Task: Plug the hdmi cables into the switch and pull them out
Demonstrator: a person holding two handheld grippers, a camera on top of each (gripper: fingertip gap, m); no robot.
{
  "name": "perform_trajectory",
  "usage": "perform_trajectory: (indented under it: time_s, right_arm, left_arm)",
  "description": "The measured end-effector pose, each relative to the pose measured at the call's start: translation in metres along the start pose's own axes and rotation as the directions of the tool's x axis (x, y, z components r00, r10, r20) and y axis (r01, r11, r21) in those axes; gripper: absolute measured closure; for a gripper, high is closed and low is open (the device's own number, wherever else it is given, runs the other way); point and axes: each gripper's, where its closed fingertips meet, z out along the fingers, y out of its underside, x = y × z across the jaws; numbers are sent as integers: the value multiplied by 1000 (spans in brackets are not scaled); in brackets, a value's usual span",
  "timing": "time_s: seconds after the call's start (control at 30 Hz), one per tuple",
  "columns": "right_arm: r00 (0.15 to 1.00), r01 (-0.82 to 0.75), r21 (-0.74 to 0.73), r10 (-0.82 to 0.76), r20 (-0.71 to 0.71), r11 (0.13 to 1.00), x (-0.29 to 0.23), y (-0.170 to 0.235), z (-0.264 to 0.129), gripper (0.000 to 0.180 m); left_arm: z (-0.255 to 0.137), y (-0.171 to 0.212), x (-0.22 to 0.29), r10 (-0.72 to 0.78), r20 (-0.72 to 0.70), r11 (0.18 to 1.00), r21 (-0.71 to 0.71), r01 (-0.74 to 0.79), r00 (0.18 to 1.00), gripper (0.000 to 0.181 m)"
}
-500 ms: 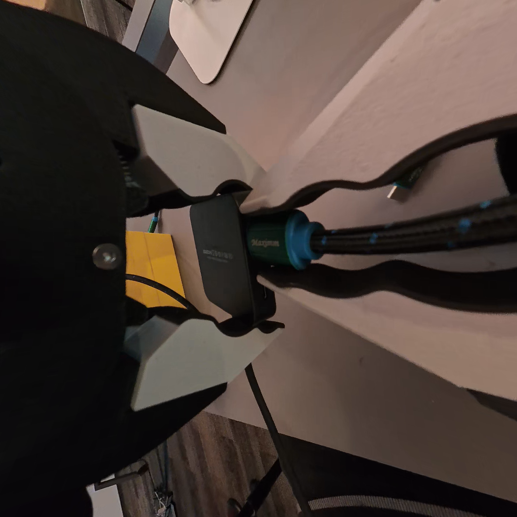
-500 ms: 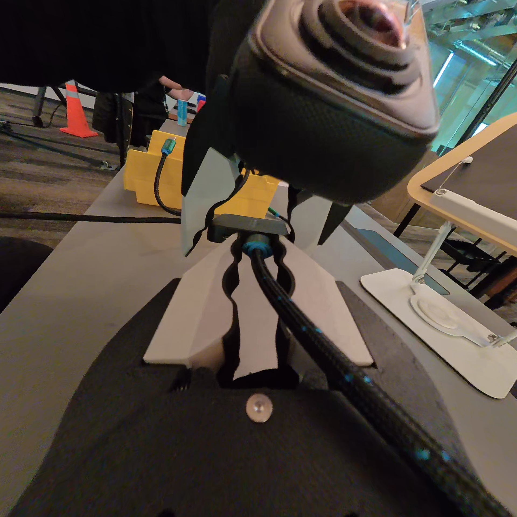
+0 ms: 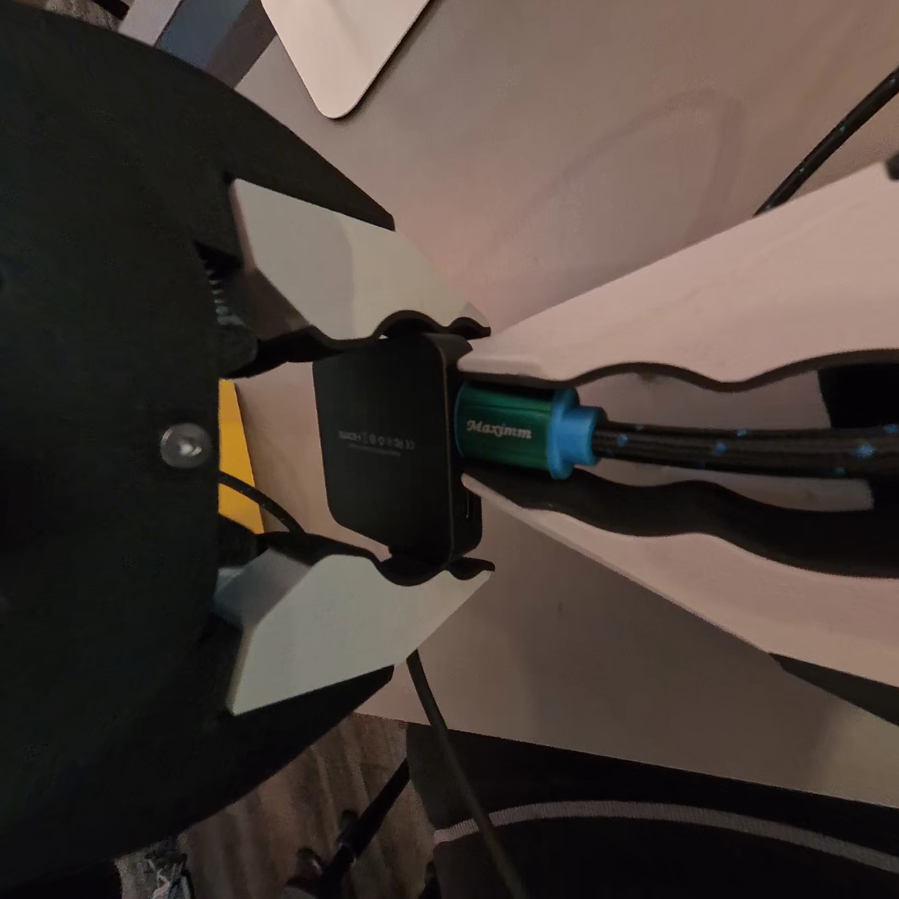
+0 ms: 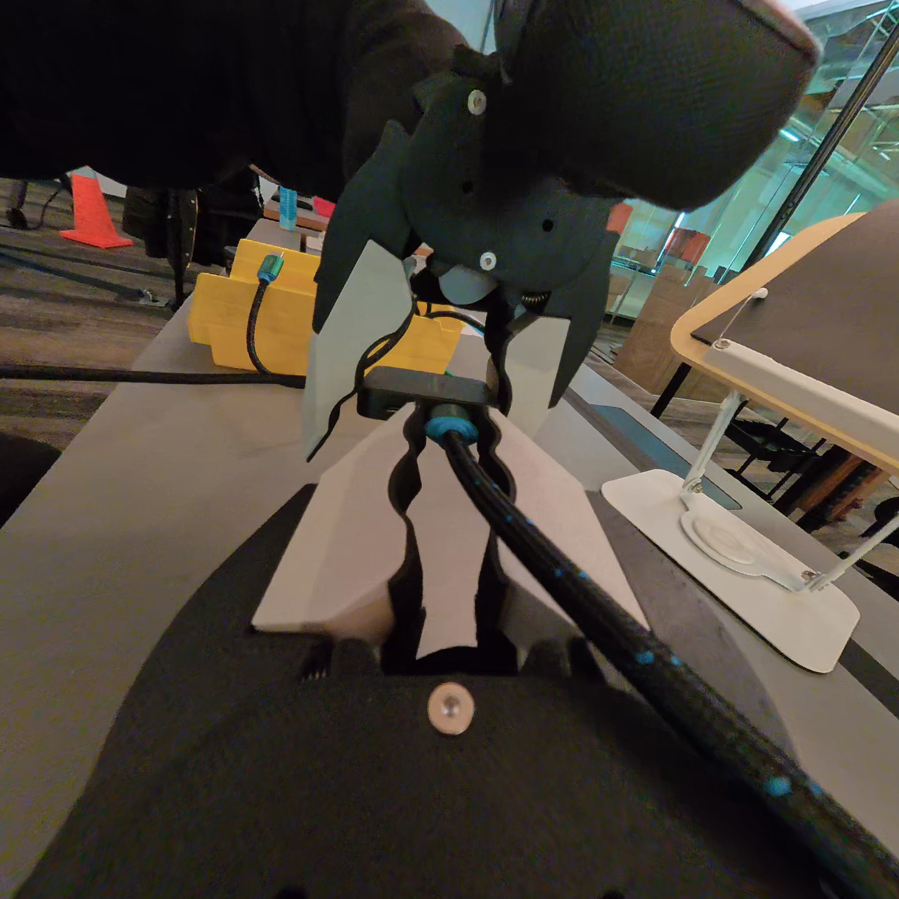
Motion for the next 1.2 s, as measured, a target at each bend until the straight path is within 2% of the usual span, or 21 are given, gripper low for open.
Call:
perform_trajectory:
  time_s: [0.2,0.4,0.6,0.93,1.03,1.2]
  right_arm:
    - [996,61,-25,-63,-58,998,2,-3,-1,162]
    - [997,-70,59,68,36,996,0,-10,-7,162]
    - [990,-106,90,97,100,990,-2,-16,-13,161]
    - [991,91,-14,-91,-93,996,8,-14,-9,162]
    - [996,66,-6,-66,-60,998,4,-14,-8,162]
    - [989,-117,92,108,97,989,0,-18,-12,162]
  left_arm:
    - [-3,-2,-1,2,19,1000,31,-2,1000,92]
    - [-8,-7,-1,49,67,999,17,-50,997,93]
    - [-10,-12,1,77,92,997,-7,-76,993,93]
    - [-12,-13,-6,21,71,997,68,-26,997,93]
    - [-11,-12,-4,30,79,998,58,-34,996,93]
    - [-12,-12,-3,107,131,994,17,-110,986,93]
